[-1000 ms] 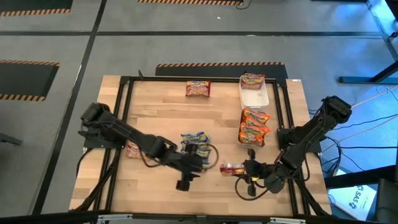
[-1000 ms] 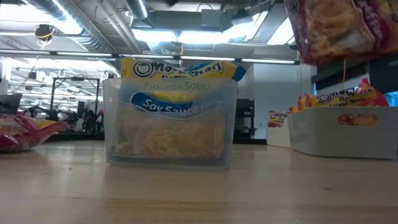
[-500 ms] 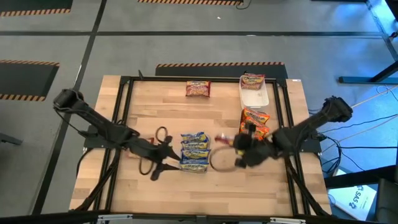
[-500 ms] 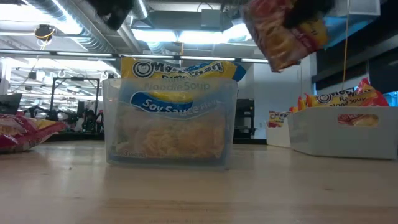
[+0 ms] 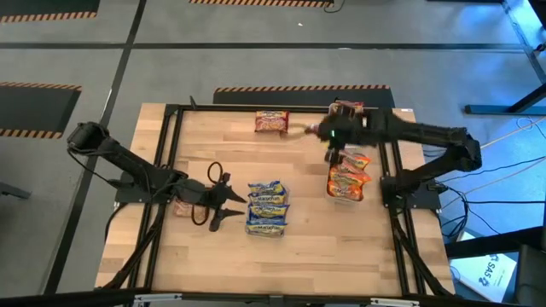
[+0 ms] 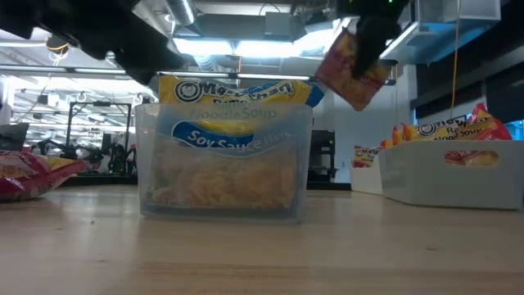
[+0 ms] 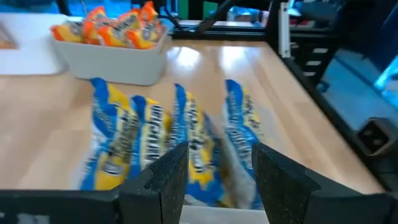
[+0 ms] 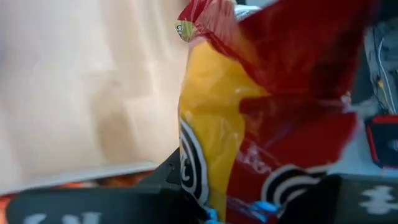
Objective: Sort Maruchan noodles
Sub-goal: Put the bottom right red noodle pack into the white bin
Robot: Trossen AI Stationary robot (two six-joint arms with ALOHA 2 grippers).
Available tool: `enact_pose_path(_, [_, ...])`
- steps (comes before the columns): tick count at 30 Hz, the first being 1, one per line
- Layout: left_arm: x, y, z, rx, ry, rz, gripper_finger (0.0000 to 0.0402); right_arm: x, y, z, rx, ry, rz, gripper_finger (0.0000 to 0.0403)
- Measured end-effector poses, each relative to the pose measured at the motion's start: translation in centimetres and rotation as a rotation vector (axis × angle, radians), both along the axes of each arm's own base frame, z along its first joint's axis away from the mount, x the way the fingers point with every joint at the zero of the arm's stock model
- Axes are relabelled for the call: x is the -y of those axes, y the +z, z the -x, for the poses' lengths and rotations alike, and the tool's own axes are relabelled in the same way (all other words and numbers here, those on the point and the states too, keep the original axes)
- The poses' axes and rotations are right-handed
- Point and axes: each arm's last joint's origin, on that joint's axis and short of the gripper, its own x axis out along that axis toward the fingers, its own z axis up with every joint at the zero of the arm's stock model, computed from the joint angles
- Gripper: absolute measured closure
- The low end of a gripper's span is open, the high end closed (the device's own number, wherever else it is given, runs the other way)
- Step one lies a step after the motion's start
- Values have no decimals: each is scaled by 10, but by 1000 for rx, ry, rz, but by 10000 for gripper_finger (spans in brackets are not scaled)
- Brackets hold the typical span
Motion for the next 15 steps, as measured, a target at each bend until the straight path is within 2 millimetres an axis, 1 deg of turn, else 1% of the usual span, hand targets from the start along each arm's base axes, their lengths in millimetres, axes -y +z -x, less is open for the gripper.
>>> enact_pose_path(3, [-8, 0, -3, 8, 11, -79, 233, 34, -2, 10, -44, -32, -11, 311])
enact_pose_path(7, [-18, 0, -6, 15, 20, -187, 233, 69, -2, 28, -75, -76, -21, 310])
enact_pose_path(11, [-25, 0, -7, 12, 48, -197, 233, 92, -4, 46, -121, -102, -41, 309])
enact_pose_path(15, [-32, 0, -9, 9, 79, -197, 233, 109, -15, 60, -149, -99, -88, 312])
